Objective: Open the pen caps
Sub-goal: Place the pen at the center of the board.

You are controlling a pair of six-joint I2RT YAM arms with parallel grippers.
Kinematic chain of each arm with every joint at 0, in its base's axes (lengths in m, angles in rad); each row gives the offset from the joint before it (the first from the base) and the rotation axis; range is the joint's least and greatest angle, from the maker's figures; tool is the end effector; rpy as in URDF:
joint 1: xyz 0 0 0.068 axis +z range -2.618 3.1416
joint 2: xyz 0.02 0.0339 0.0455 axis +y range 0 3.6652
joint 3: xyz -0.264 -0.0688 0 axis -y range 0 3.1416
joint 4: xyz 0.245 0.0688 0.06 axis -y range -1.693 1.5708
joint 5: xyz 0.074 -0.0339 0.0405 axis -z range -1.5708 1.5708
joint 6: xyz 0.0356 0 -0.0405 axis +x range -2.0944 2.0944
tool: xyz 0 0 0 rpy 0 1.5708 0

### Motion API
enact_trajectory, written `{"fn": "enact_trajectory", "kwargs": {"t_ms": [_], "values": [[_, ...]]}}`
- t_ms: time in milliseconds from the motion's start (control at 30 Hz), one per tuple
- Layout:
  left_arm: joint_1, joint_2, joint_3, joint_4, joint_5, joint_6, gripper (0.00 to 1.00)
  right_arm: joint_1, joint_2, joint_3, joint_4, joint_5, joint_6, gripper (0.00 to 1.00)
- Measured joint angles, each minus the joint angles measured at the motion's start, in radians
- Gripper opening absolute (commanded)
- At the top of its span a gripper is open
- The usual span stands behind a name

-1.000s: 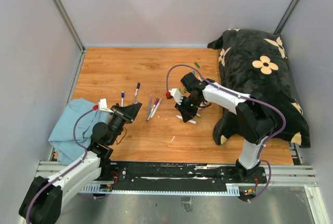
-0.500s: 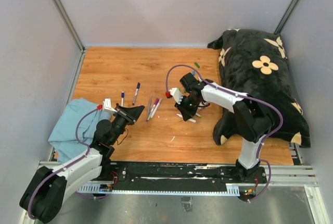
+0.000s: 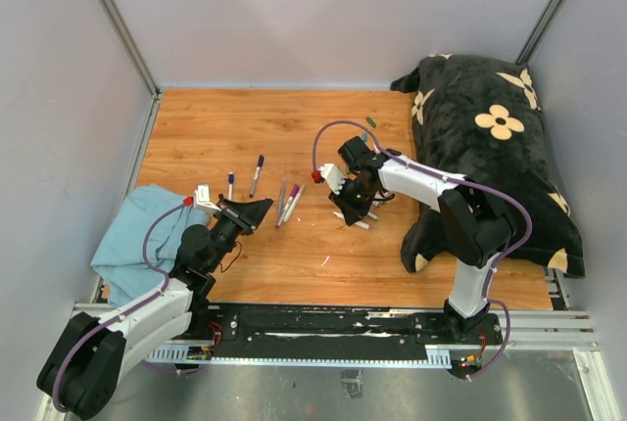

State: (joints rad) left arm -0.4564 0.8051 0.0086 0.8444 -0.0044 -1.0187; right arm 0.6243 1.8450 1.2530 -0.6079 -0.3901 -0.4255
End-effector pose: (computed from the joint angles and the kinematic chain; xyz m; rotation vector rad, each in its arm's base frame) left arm 0.1443 -0.0707 0.1759 -0.4593 1.5769 -1.1560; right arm 0.2899 0.2255 0.1811 -1.4680 2.3313 0.5925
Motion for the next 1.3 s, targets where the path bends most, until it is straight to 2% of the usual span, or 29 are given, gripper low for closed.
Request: {"fn": "enact_trajectory", "kwargs": {"t_ms": [867,1300], "values": [[0.0,0.015,0.0,0.0,0.007,-0.011,0.0,0.0,0.028,0.0,0.047,0.09,0.068,0.09],[0.0,0.019,0.0,0.001,0.01,-0.019,0.0,0.0,0.04,0.0,0.06,0.132,0.095,0.25]]}}
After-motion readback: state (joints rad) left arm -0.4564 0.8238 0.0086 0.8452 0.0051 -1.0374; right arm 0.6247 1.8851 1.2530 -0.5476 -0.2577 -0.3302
